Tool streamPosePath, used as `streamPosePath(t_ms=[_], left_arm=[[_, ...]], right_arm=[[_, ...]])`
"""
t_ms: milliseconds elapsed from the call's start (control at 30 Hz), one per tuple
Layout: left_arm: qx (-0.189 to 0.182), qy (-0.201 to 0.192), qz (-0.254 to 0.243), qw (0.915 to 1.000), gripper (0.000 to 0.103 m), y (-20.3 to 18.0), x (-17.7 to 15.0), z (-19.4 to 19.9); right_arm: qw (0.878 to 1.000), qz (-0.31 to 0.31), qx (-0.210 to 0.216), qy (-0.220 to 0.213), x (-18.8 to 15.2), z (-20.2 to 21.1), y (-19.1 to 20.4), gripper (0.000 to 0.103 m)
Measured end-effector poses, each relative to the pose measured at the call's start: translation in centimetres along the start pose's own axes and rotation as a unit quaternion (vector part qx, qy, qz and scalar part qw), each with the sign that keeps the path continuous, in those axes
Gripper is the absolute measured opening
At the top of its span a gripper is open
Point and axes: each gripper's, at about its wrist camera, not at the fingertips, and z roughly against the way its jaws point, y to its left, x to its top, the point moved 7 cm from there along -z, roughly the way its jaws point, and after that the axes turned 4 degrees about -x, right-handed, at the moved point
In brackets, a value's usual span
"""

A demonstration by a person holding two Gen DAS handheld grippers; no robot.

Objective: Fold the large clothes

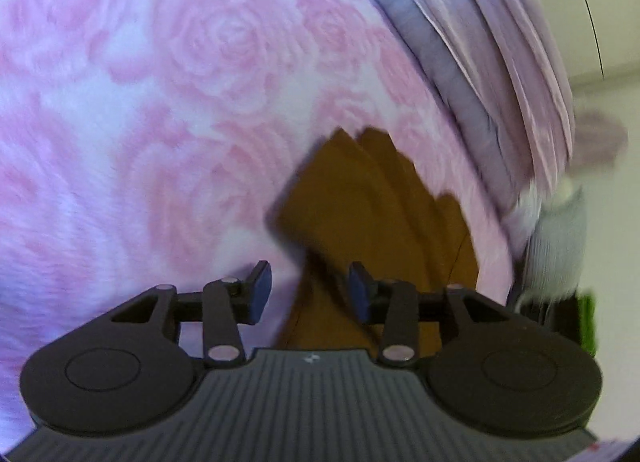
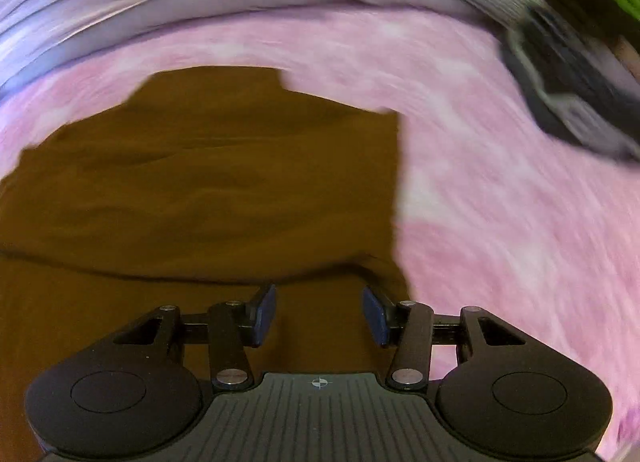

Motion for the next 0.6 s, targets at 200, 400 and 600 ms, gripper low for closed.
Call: streamPosePath(t_ms=[200, 400, 600], left_arm=[[0.026, -0.053, 0.026, 0.9979, 0.002, -0.4, 1.3, -1.0], [0.115, -0.102, -0.451, 0.8791, 0.002, -13.7, -2.1, -1.7], [0.098, 0.063, -0.592, 0.7975, 0.014, -14.9, -10.4, -7.7]], right_arm=[[1.000, 0.001, -0.009, 0.024, -2.7, 0.2, -1.5, 0.045], [1.000, -0.010, 0.001, 0.027, -3.6, 0.0, -2.4, 0.045], [0.999, -0.028, 0.006, 0.025, -3.2, 0.2, -3.8, 0.045]])
